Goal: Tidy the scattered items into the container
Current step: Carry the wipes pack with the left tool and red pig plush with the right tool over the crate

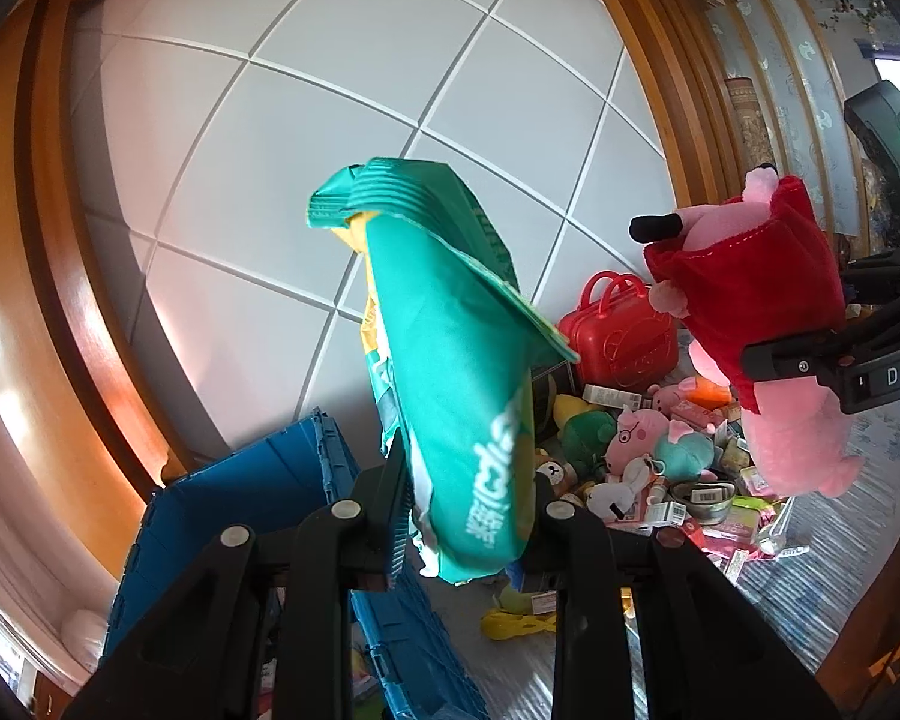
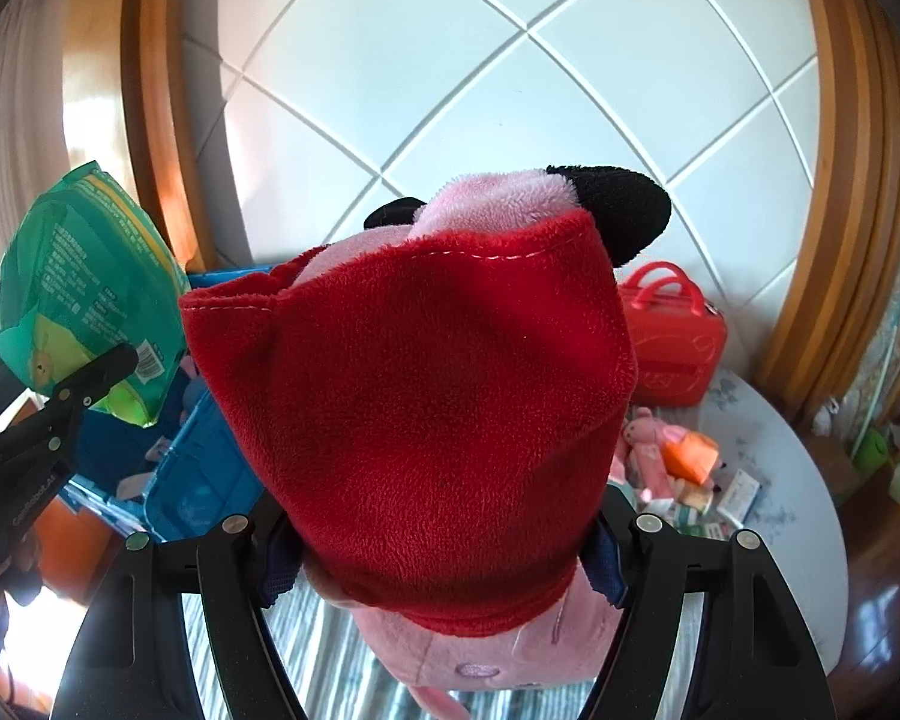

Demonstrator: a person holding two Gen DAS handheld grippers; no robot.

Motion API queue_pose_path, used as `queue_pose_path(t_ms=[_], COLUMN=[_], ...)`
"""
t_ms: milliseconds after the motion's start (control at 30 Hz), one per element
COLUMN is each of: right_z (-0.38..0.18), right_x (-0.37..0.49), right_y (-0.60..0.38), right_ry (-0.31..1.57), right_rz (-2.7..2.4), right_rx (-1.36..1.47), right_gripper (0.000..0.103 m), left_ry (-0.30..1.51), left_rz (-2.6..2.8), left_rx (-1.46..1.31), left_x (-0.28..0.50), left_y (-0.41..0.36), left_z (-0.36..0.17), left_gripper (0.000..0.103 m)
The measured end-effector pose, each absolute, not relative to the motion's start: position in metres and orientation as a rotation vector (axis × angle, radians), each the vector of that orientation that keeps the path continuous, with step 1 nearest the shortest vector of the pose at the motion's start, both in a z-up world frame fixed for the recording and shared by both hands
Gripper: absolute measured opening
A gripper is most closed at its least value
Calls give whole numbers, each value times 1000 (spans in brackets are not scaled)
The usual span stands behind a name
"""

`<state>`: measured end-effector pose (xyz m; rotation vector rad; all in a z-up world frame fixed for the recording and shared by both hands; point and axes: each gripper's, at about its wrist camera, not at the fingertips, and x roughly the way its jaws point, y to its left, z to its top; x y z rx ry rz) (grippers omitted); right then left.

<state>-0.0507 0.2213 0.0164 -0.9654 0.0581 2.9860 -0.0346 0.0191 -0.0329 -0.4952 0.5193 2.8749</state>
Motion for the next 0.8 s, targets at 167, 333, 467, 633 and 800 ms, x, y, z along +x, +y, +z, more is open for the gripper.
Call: queue_pose_path(t_ms=[167, 333, 467, 633, 800], right_z=[17, 19, 20, 22, 24], right_x=[-65, -79, -87, -98, -107], right_y=[202, 183, 168, 139, 107], right_ry=[27, 6, 1, 0, -1], right_rz=[3015, 3042, 3057, 3073, 3089], right_rx=[-962, -959, -959, -957, -952], right_gripper=[74, 74, 74, 74, 74], left_ry=[484, 461, 465, 463, 453], left_rz=[2908, 2933, 2951, 2968, 2988], left_rx=[-498, -511, -512, -520, -529], left_x=[-39, -46, -49, -53, -56], left_y=[-9, -35, -56, -85, -118], left_z=[-31, -29, -28, -29, -31], left_gripper=[24, 24, 24, 24, 24])
